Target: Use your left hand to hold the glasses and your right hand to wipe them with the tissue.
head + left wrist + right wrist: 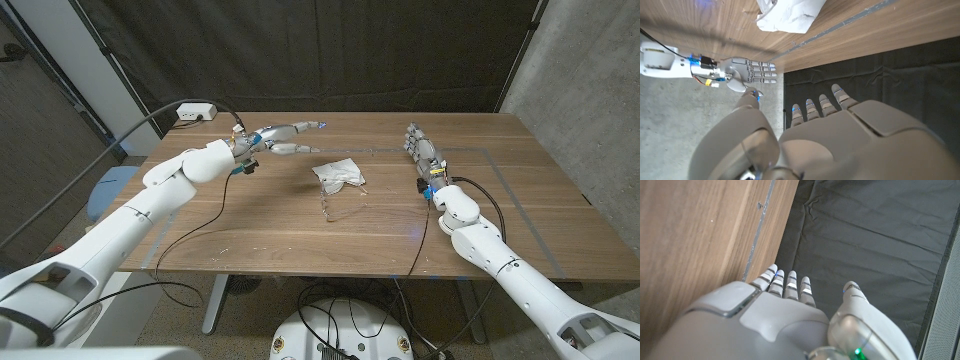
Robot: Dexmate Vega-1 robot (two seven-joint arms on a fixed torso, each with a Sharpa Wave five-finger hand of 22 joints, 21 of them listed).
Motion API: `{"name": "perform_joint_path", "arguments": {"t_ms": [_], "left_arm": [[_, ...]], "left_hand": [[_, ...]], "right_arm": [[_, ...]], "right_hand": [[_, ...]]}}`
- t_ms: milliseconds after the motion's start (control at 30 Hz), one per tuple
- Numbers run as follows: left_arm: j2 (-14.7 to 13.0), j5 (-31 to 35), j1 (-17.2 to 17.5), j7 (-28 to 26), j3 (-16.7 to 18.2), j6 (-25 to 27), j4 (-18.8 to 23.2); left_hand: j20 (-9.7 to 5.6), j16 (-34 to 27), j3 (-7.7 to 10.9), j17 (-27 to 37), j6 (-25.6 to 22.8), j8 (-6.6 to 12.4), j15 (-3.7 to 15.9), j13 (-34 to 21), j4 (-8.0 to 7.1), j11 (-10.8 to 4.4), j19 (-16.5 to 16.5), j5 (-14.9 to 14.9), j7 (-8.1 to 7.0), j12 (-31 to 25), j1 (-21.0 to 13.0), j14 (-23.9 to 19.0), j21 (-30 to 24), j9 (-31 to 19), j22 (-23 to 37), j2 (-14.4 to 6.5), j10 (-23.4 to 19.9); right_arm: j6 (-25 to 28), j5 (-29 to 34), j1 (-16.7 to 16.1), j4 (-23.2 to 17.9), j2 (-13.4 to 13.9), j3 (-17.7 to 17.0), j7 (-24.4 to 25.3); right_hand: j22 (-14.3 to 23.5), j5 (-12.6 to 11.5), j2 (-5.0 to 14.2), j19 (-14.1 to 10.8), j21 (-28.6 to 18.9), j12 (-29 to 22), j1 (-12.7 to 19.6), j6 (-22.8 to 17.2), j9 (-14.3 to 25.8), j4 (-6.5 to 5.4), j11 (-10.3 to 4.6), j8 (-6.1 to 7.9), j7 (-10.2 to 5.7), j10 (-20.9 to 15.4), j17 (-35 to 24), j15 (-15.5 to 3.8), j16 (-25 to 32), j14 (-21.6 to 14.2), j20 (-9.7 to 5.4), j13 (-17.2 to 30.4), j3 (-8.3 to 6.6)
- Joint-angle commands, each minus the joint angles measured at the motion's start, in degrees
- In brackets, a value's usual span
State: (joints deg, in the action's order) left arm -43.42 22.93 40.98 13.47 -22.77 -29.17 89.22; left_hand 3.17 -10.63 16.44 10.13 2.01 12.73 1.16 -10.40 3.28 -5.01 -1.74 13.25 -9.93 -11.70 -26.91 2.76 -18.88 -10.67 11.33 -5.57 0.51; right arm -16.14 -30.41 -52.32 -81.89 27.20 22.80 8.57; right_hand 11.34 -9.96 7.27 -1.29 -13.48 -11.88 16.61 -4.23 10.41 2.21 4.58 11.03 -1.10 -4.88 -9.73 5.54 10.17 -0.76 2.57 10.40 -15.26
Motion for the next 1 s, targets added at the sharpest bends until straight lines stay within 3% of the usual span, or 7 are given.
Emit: {"name": "perform_joint_path", "arguments": {"t_ms": [33, 233, 367, 433, 600, 933, 1000], "left_arm": [[-7.27, 7.22, -0.1, -2.67, -1.8, -4.21, 5.62], [-9.55, 9.1, -1.34, -1.83, -2.88, -5.23, 7.53], [-11.09, 13.96, -2.53, -2.54, -3.57, -6.21, 9.85], [-11.71, 16.62, -3.0, -3.13, -3.8, -6.54, 11.12], [-12.5, 18.98, -5.39, -1.08, -5.26, -7.72, 12.48], [-11.61, 21.45, -13.56, 7.38, -10.61, -12.5, 11.82], [-11.37, 21.99, -14.9, 8.47, -11.44, -13.5, 11.6]], "left_hand": [[-0.03, -0.2, 0.32, 0.02, -1.22, 0.28, 0.99, -0.14, 0.81, -0.71, 0.57, 0.05, -0.37, -0.29, -0.94, -0.05, -0.32, -0.08, 0.16, -0.07, -0.57], [-0.38, -0.35, 0.71, 0.02, -3.92, 1.12, 1.72, -0.18, 2.58, -1.72, 1.18, 0.32, -0.12, -0.56, -3.19, -1.06, -0.45, -0.14, 0.12, 0.71, -2.14], [-0.76, -0.17, 2.69, 0.03, -5.48, 1.51, 2.56, -0.25, 5.76, -3.67, 1.76, 0.95, -1.78, -0.43, -8.79, -1.56, -0.49, -0.27, 0.04, 0.26, -3.32], [-0.87, -0.11, 3.44, 0.04, -5.96, 1.62, 2.84, -0.28, 6.66, -4.4, 1.93, 1.16, -2.36, -0.35, -11.09, -1.65, -0.49, -0.31, 0.01, 0.28, -3.64], [-1.22, 0.08, 3.58, 0.06, -5.13, 1.19, 2.89, -0.31, 7.21, -4.87, 1.87, 1.27, -2.58, 0.07, -13.22, -1.31, -0.36, -0.36, -0.03, 1.59, -3.12], [-1.62, 0.21, 2.9, 0.11, -4.54, 0.89, 2.47, -0.36, 7.17, -4.51, 1.89, 1.48, -2.47, 0.05, -15.26, -0.65, -0.22, -0.45, -0.04, 4.31, -3.46], [-1.58, 0.1, 2.77, 0.12, -5.02, 1.09, 2.59, -0.38, 7.13, -5.1, 1.97, 1.61, -2.47, -0.08, -15.94, -0.85, -0.23, -0.49, -0.03, 4.93, -3.95]], "right_arm": [[-0.58, 1.19, -0.71, -0.7, -1.03, 0.89, 1.53], [-0.92, 1.56, -0.74, -0.33, -1.64, 1.3, 1.9], [-1.1, 1.93, -1.08, -0.56, -1.68, 1.5, 2.19], [-1.1, 1.89, -1.41, -0.89, -1.79, 1.43, 2.57], [-0.76, 2.04, -2.13, -1.77, -1.67, 1.34, 3.41], [-0.9, 2.13, -3.16, -1.84, -2.02, 1.39, 4.38], [-1.16, 2.28, -3.24, -1.61, -2.05, 1.46, 4.37]], "right_hand": [[0.12, -0.25, 0.1, 0.08, -0.08, -0.36, 0.46, -0.4, 0.18, 0.5, -0.13, 0.27, 0.0, -0.6, -0.14, 0.5, 0.28, -0.05, 0.39, 0.09, -0.15], [0.13, -0.25, 0.11, 0.1, -0.05, -0.34, 0.45, -0.49, 0.19, 0.54, 0.01, 0.26, -0.01, -0.63, -0.14, 0.52, 0.27, -0.06, 0.4, 0.09, -0.15], [0.14, -0.25, 0.12, 0.14, -0.03, -0.33, 0.43, -0.49, 0.19, 0.56, 0.03, 0.24, -0.05, -0.65, -0.15, 0.48, 0.26, -0.07, 0.38, 0.09, -0.14], [0.14, -0.24, 0.11, 0.13, -0.02, -0.33, 0.42, -0.49, 0.19, 0.56, 0.03, 0.23, -0.03, -0.65, -0.15, 0.48, 0.26, -0.09, 0.42, 0.09, -0.14], [0.15, -0.23, 0.1, 0.12, -0.01, -0.32, 0.37, -0.53, 0.19, 0.57, -0.02, 0.21, 0.0, -0.67, -0.16, 0.51, 0.28, -0.16, 0.44, 0.09, -0.11], [0.17, -0.19, 0.11, 0.1, 0.0, -0.31, 0.19, -0.61, 0.2, 0.51, -0.12, 0.18, 0.02, -0.73, -0.19, 0.54, 0.28, -0.18, 0.44, 0.09, -0.03], [0.18, -0.18, 0.1, 0.11, 0.0, -0.3, 0.13, -0.62, 0.2, 0.48, -0.09, 0.18, -0.01, -0.72, -0.2, 0.49, 0.28, -0.17, 0.41, 0.09, 0.0]]}}
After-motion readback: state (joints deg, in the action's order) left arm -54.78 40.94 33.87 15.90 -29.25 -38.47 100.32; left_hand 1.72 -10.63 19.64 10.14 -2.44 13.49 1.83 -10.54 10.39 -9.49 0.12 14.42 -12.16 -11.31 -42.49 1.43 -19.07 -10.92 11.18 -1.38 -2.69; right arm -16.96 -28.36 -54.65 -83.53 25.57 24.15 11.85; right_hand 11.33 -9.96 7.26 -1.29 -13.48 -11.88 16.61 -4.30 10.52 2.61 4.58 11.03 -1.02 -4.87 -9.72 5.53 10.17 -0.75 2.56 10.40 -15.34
